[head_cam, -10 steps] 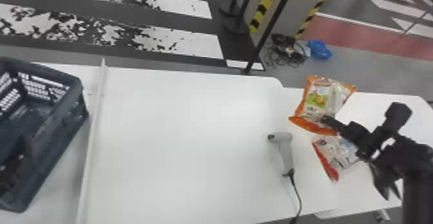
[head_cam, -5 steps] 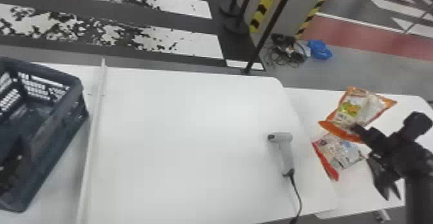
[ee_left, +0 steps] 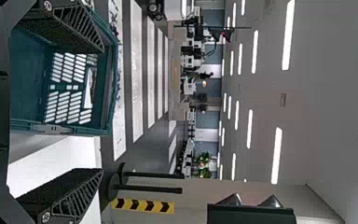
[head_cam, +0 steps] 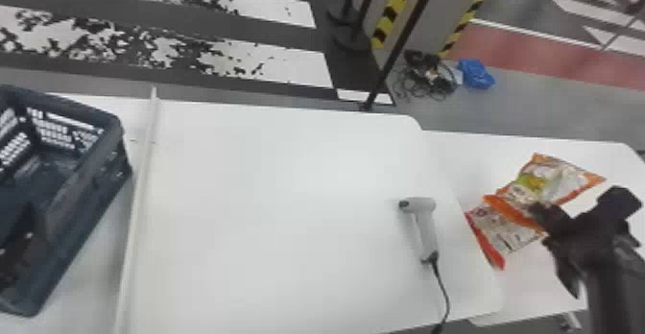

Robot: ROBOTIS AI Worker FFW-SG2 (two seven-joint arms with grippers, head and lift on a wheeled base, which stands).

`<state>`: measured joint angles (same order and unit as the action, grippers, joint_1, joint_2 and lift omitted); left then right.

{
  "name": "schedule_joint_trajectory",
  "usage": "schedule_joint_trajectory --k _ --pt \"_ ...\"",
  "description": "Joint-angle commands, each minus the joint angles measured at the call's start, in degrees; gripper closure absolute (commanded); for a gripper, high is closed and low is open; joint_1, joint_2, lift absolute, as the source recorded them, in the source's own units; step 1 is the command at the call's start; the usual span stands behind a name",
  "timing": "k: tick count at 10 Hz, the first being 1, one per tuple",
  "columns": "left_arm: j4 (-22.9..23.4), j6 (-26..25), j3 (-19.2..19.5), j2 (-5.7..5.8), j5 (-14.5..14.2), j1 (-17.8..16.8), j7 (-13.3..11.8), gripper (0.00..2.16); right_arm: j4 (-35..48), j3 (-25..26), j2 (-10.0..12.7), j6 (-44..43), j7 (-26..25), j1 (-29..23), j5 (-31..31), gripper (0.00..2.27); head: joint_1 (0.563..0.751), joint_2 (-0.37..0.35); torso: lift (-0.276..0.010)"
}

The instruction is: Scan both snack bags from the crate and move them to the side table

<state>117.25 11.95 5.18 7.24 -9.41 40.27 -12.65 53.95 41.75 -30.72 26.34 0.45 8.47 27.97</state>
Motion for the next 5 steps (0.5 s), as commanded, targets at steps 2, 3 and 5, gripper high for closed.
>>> schedule_joint_trajectory --k 2,3,5 --pt "0.0 0.57 0.09 0.14 -0.17 0.16 0.0 0.09 -0.77 0.0 0.57 -2.29 -1.5 0.06 0.6 0.31 0.695 -0.35 -0.075" --pt "0.0 1.09 0.09 0.23 -0.26 0.16 0.0 0.09 -1.04 0.0 0.57 -2.29 -2.38 0.06 0.95 0.0 0.695 -0.35 -0.075" --pt "0.0 1.27 0.09 0.23 -0.34 0.34 0.0 0.09 -1.12 0.0 0.83 -3.17 -3.44 -0.12 1.83 0.04 0.695 -0.35 -0.075"
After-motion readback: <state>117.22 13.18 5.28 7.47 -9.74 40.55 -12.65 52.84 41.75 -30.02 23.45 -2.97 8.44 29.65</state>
